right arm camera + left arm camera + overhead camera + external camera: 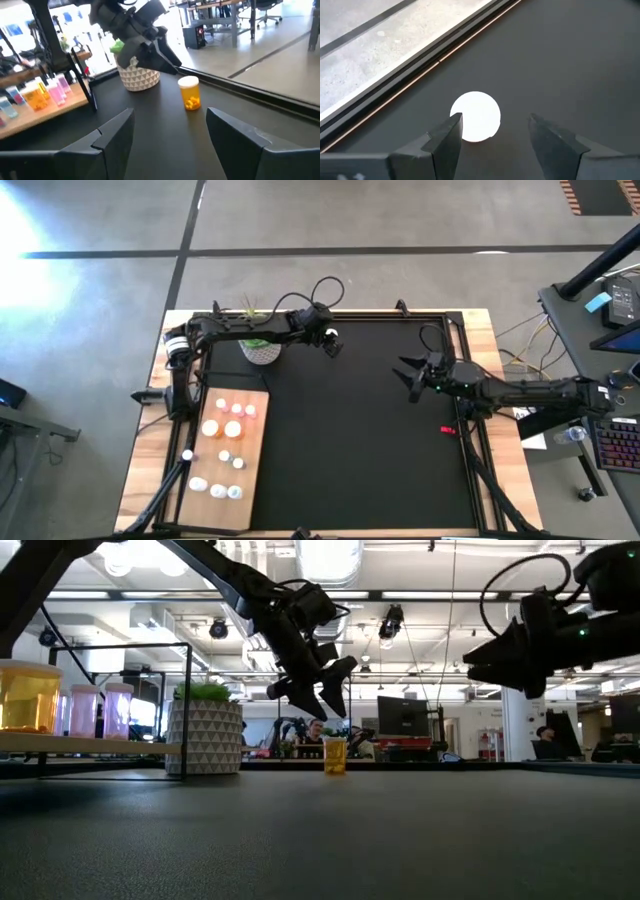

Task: Pick and place medicine bottles onto shelf by color
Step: Put the orange pill bottle on the shelf aligned with the other orange pill bottles

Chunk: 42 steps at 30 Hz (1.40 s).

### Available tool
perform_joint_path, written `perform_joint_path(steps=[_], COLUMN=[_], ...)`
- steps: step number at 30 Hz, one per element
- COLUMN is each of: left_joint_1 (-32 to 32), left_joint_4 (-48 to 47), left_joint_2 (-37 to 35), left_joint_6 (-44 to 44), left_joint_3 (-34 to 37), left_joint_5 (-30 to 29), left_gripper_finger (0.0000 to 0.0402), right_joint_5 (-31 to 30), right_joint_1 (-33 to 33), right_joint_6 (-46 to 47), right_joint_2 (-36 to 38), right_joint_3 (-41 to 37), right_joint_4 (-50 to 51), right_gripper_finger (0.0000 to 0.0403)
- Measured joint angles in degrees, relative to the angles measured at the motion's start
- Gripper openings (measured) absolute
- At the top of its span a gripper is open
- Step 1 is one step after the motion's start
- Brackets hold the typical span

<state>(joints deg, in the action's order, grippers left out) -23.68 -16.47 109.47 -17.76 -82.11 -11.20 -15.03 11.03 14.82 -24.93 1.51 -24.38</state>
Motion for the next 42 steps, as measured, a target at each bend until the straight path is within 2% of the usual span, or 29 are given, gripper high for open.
perform_joint_path(steps=[6,11,16,26,28,30,33,39,42], left_joint_1=[0.0,0.0,0.02,0.27,0.43,0.6,0.6,0.45,0.16], left_joint_4=[0.08,0.11,0.07,0.0,-0.02,-0.53,-0.61,-0.22,0.89], left_joint_2=[0.0,0.0,-0.02,-0.13,-0.13,-0.16,-0.27,-0.16,1.21], left_joint_6=[-0.04,-0.07,-0.07,0.12,0.99,2.98,3.08,3.55,3.56], left_joint_3=[0.0,0.0,0.0,0.0,0.0,0.0,0.0,0.0,-0.02], left_joint_5=[0.0,0.01,0.14,7.84,8.03,5.8,3.79,1.24,-0.02], left_gripper_finger=[0.0208,0.0208,0.0208,0.0208,0.0208,0.0209,0.0226,0.0303,0.0323], right_joint_5=[-0.02,-0.02,-0.02,-0.02,-0.02,-0.02,-0.02,-0.02,-0.02], right_joint_1=[0.0,0.02,0.02,0.02,0.02,0.02,0.02,0.02,0.02], right_joint_6=[2.22,-2.68,-2.71,-1.83,-1.81,-1.81,-1.76,-1.76,-1.76], right_joint_2=[2.77,2.65,2.65,2.65,2.65,2.63,2.63,2.63,2.63], right_joint_3=[-0.78,-0.78,-0.78,-0.8,-0.8,-0.82,-0.82,-0.82,-0.82], right_joint_4=[1.94,2.77,3.15,3.12,3.12,3.12,3.12,3.12,3.12], right_gripper_finger=[0.0237,0.0237,0.0237,0.0237,0.0237,0.0237,0.0237,0.0237,0.0237])
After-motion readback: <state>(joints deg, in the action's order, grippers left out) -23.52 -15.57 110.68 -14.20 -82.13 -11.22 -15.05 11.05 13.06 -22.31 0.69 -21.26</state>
